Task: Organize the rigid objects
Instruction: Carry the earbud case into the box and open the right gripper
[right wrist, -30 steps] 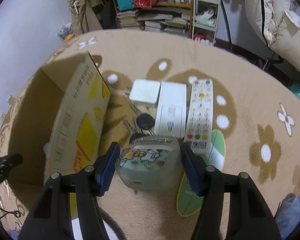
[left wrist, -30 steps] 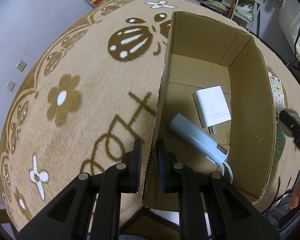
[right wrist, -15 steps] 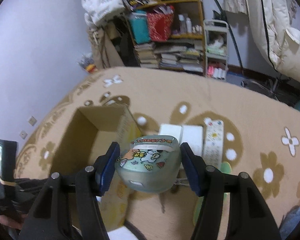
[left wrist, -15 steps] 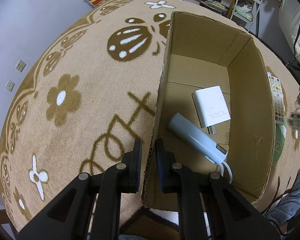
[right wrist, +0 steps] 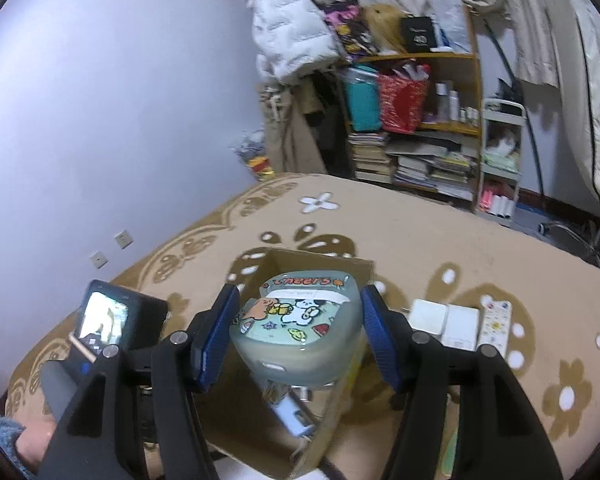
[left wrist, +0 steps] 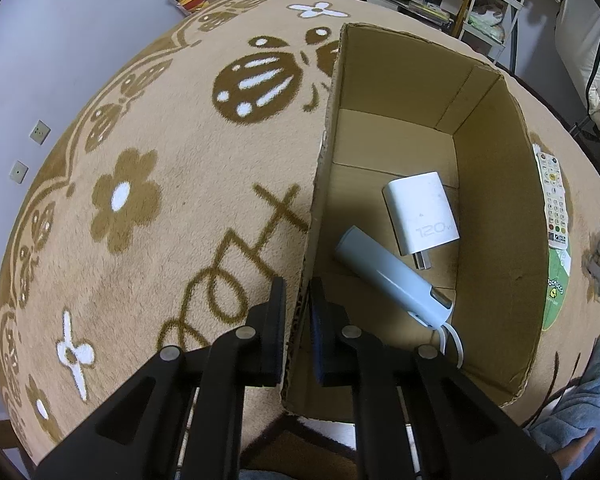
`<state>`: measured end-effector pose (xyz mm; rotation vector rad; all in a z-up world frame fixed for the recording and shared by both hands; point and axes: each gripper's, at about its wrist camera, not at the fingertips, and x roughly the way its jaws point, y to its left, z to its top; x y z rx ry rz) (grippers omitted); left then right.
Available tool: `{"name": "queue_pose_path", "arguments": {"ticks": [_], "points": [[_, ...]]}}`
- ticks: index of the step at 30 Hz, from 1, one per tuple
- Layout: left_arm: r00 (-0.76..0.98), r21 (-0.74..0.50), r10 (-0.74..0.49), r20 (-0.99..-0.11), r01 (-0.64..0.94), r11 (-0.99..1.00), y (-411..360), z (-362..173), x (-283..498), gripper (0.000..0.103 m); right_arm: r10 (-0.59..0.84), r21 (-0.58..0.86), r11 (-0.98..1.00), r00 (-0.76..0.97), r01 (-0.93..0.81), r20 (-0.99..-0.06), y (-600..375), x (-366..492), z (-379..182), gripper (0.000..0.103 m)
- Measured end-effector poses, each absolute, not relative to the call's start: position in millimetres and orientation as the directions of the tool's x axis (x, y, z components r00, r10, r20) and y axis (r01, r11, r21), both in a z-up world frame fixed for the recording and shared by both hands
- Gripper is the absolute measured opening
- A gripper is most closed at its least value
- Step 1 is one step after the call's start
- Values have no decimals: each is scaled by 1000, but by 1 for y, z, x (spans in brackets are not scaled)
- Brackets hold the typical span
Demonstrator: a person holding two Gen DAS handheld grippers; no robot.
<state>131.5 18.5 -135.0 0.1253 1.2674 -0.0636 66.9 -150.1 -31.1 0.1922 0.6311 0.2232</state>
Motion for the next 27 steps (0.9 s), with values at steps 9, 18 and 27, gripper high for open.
{"name": "queue_pose_path", "arguments": {"ticks": [9, 18, 27], "points": [[298, 58, 21, -954, 116, 992, 18, -135, 132, 11, 279, 250, 956, 736, -153, -616, -143, 74, -61, 66], [298, 59, 23, -954, 114, 992, 19, -135, 131, 12, 269, 246, 960, 683, -133, -679, -145, 85, -94, 66], [296, 56, 20, -955, 113, 992, 20, -134, 132, 12, 233, 198, 972, 643, -128, -730, -136, 89, -111, 66]]}}
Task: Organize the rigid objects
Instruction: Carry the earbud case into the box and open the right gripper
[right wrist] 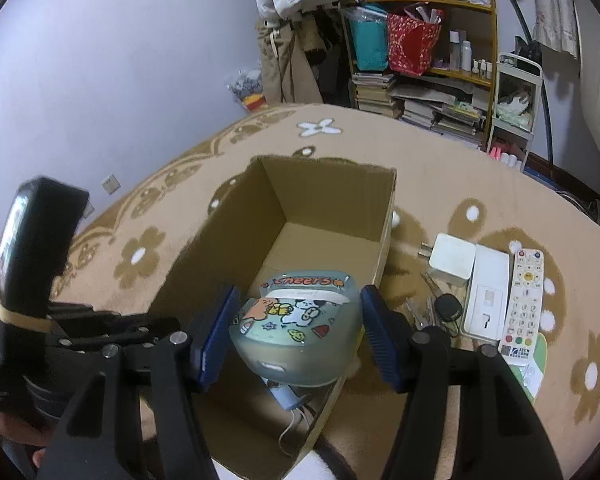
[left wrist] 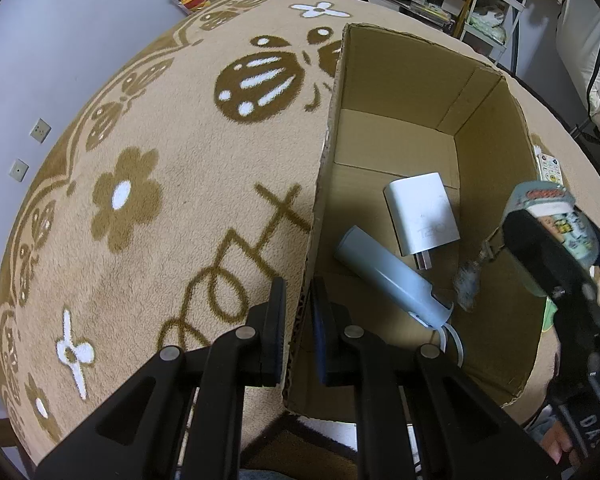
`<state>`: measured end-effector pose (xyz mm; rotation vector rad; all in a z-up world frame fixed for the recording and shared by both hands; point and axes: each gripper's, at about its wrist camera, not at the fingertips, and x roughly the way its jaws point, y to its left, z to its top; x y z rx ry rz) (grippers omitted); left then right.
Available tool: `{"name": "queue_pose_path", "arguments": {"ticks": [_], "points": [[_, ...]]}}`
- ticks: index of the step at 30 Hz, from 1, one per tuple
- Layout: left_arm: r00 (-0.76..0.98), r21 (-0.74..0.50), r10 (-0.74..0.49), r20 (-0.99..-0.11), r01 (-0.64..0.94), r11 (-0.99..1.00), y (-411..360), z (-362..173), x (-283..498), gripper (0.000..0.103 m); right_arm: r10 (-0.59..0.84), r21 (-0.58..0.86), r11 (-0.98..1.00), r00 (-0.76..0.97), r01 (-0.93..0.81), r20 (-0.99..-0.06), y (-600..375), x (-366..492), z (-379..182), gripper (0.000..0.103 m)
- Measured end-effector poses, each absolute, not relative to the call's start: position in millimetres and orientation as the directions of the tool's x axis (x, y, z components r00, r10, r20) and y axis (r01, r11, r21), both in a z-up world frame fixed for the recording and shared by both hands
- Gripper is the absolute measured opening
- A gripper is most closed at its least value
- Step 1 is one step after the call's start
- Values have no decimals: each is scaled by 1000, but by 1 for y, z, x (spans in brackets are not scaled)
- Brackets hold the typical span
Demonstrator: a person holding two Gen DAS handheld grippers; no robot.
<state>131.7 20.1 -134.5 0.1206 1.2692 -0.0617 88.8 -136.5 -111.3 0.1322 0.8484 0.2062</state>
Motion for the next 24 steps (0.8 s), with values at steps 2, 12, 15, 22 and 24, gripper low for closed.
{"name": "queue_pose_path", "arguments": {"ticks": [2, 12, 15, 22, 24], "points": [[297, 56, 20, -955, 113, 992, 20, -135, 132, 12, 209, 166, 978, 647, -127, -734, -134, 88, -112, 66], [292, 59, 24, -956, 112, 992, 21, -135, 132, 13, 192, 136, 981, 678, -135, -710, -132, 83, -98, 72], [291, 54, 20, -957, 110, 992, 22, -134, 133, 13, 158, 120, 987, 688, -103, -709, -139, 83, -96, 91], [292, 58, 24, -956, 110, 992, 21, -135, 132, 13, 96, 120, 993, 684, -13, -723, -172, 85, -96, 97], [291, 58, 23, -956, 110, 992, 21, -135, 132, 13, 85, 124, 992, 685, 9, -723, -180, 86, -97, 97]]}}
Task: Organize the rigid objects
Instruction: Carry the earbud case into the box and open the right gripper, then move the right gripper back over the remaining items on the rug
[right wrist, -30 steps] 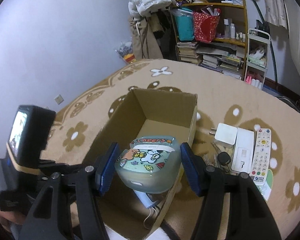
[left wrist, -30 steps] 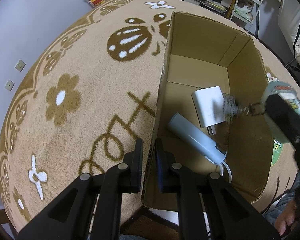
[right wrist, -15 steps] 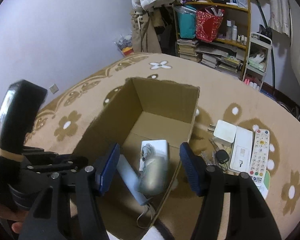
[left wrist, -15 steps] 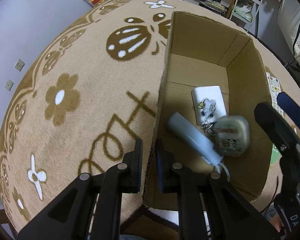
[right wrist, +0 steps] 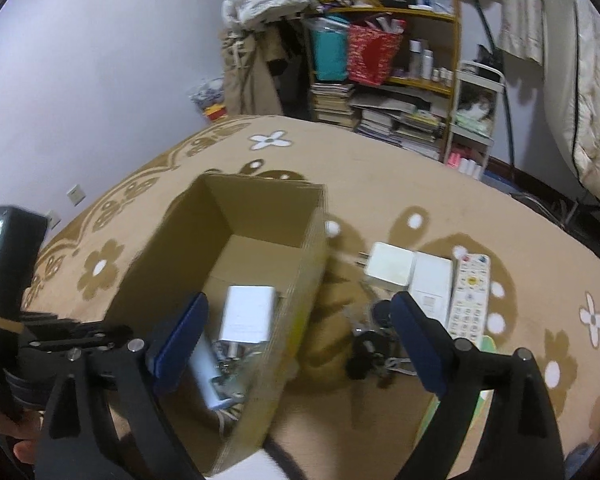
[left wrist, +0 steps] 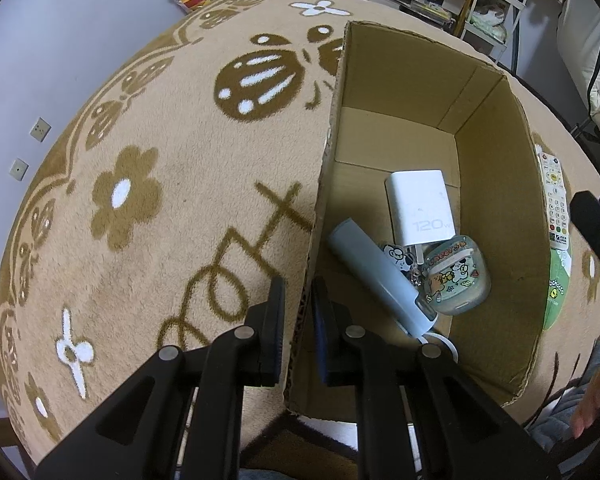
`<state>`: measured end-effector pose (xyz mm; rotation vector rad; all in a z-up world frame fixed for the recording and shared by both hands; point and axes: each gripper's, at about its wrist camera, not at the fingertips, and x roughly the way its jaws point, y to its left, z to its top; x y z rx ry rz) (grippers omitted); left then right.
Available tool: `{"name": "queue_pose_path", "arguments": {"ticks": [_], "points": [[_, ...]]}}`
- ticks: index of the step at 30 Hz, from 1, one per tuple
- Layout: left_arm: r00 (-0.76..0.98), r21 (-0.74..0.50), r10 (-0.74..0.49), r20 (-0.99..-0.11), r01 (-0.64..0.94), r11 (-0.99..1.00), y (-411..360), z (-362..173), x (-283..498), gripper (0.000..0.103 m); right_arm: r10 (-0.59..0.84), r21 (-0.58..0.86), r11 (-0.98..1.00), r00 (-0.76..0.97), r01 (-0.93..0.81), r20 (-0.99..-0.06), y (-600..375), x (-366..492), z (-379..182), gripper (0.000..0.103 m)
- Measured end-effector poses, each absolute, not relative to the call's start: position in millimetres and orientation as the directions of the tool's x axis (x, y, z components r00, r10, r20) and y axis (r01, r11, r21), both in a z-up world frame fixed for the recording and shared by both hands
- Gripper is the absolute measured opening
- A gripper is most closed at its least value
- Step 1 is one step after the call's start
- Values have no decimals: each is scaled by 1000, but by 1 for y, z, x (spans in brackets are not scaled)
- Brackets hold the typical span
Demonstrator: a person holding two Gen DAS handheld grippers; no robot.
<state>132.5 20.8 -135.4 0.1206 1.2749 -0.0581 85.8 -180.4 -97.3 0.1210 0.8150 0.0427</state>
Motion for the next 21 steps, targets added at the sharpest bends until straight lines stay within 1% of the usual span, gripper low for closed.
{"name": "queue_pose_path", "arguments": {"ticks": [4, 9, 16, 21], "points": [[291, 61, 25, -956, 114, 992, 21, -135, 132, 13, 64, 139, 989, 687, 55, -724, -197, 86, -101, 97], [292, 64, 28, -956, 115, 991, 20, -135, 132, 13, 71, 180, 979, 673, 94, -736, -216, 89, -111, 97], [292, 64, 27, -956, 116, 991, 20, -135, 133, 13, 98, 224, 967, 631, 123, -770, -229, 95, -135, 97], [292, 64, 28, -956, 116, 991, 21, -135, 133, 13, 142, 278, 949, 582, 150, -800, -236, 101, -156, 97]]}}
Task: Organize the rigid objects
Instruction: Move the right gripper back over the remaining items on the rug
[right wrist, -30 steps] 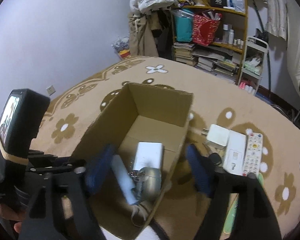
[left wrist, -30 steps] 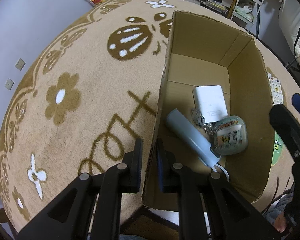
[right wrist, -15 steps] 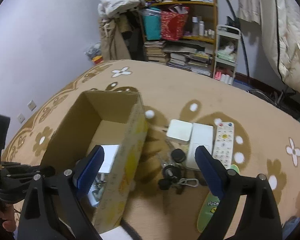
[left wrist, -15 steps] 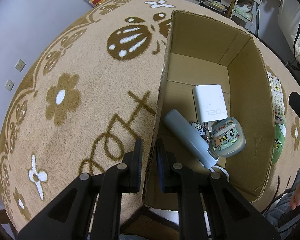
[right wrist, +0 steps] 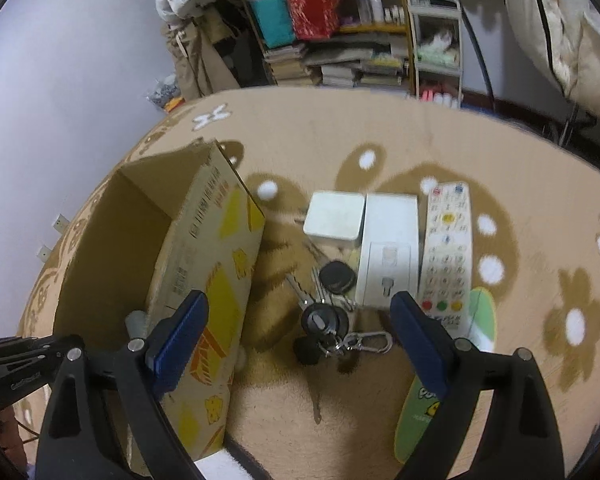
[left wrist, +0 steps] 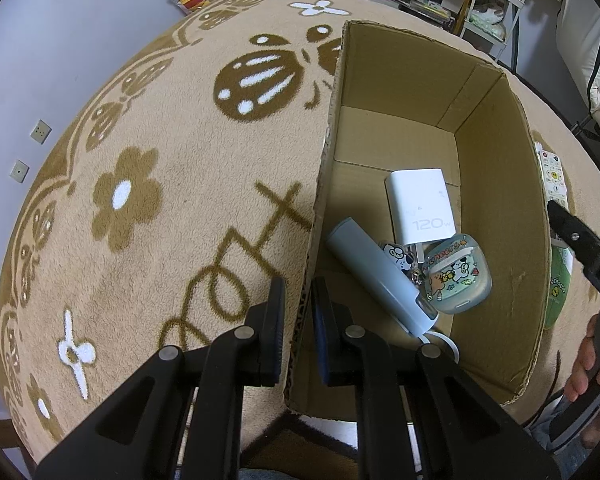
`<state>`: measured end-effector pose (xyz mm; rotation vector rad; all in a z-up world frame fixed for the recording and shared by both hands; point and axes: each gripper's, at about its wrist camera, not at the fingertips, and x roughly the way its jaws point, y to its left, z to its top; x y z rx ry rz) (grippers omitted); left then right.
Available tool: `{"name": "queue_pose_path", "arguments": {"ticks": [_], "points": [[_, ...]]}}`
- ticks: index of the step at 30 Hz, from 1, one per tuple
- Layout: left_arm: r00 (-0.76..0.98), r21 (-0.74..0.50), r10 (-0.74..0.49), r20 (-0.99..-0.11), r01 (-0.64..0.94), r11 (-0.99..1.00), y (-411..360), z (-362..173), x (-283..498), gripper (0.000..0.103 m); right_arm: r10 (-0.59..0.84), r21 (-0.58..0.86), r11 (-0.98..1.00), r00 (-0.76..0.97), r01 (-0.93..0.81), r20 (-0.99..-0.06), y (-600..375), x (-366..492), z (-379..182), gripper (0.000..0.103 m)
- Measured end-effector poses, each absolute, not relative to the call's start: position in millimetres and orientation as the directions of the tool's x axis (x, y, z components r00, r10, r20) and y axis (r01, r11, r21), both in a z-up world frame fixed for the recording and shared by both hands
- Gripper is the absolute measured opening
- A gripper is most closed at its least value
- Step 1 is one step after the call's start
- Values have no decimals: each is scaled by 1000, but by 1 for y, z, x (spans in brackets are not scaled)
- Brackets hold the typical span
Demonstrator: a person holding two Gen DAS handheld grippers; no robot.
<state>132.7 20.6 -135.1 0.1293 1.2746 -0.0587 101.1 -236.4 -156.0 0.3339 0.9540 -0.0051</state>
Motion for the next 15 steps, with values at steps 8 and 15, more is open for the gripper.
{"name": "queue_pose_path", "arguments": {"ticks": [8, 15], "points": [[291, 64, 28, -956, 115, 991, 20, -135, 133, 13, 120, 255, 948, 525, 192, -843, -241, 108, -186, 97], [291, 63, 27, -956, 115, 991, 21, -135, 133, 13, 137, 259, 946, 486, 193, -863, -241, 118, -209, 90]]}}
